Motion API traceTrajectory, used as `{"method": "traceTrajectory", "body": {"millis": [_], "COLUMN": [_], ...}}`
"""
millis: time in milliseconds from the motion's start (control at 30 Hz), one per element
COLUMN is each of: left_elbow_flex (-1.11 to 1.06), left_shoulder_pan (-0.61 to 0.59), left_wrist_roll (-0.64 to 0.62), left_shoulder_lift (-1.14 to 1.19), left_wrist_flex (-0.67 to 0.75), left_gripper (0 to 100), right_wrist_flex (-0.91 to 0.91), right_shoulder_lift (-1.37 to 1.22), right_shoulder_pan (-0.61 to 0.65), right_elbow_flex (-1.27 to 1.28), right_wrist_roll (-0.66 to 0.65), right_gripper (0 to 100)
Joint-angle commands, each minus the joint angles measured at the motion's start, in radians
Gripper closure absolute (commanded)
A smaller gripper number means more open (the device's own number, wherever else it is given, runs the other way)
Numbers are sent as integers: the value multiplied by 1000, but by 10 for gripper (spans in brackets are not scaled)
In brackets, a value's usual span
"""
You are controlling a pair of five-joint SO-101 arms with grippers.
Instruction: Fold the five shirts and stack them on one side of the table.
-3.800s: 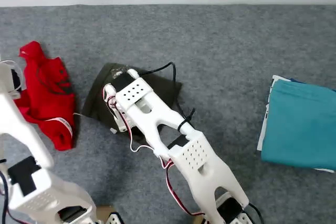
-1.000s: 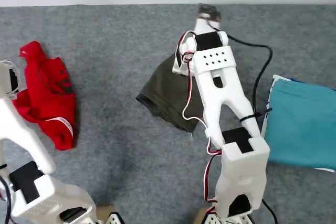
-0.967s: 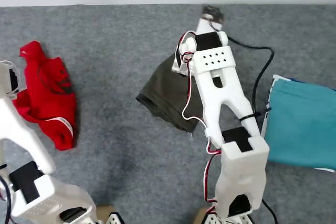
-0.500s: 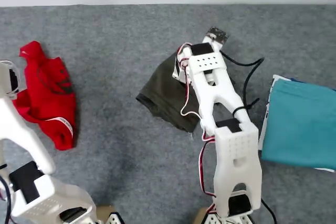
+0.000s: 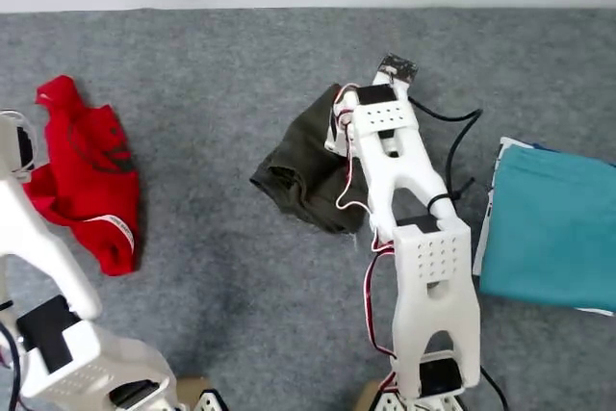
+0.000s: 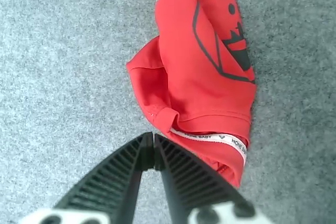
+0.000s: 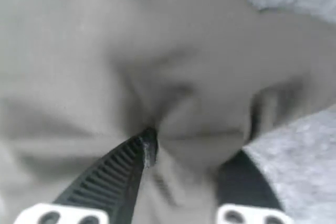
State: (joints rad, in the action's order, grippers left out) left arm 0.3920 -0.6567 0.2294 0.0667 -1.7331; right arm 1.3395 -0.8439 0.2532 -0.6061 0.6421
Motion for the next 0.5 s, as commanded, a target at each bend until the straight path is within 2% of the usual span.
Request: {"method": "traceTrajectory", "body": {"millis": [0,267,467], "left_elbow_flex": [5,5,5], "left_shoulder_pan": [0,3,3], "left_wrist_roll": [2,2,0], "left_shoulder_lift": [-48,-57,-57], "left_wrist_flex": [-18,-20,-20], "left_gripper": [994,994,994], "right_wrist_flex": [87,461,460], "right_shoulder_lift": [-10,-10,168], "right_shoulder_pan": [-16,-50,-110], "right_elbow_flex": [-51,-328,-236], "right_wrist_roll": [-46,-328,-589], "right_gripper": [995,989,989]}}
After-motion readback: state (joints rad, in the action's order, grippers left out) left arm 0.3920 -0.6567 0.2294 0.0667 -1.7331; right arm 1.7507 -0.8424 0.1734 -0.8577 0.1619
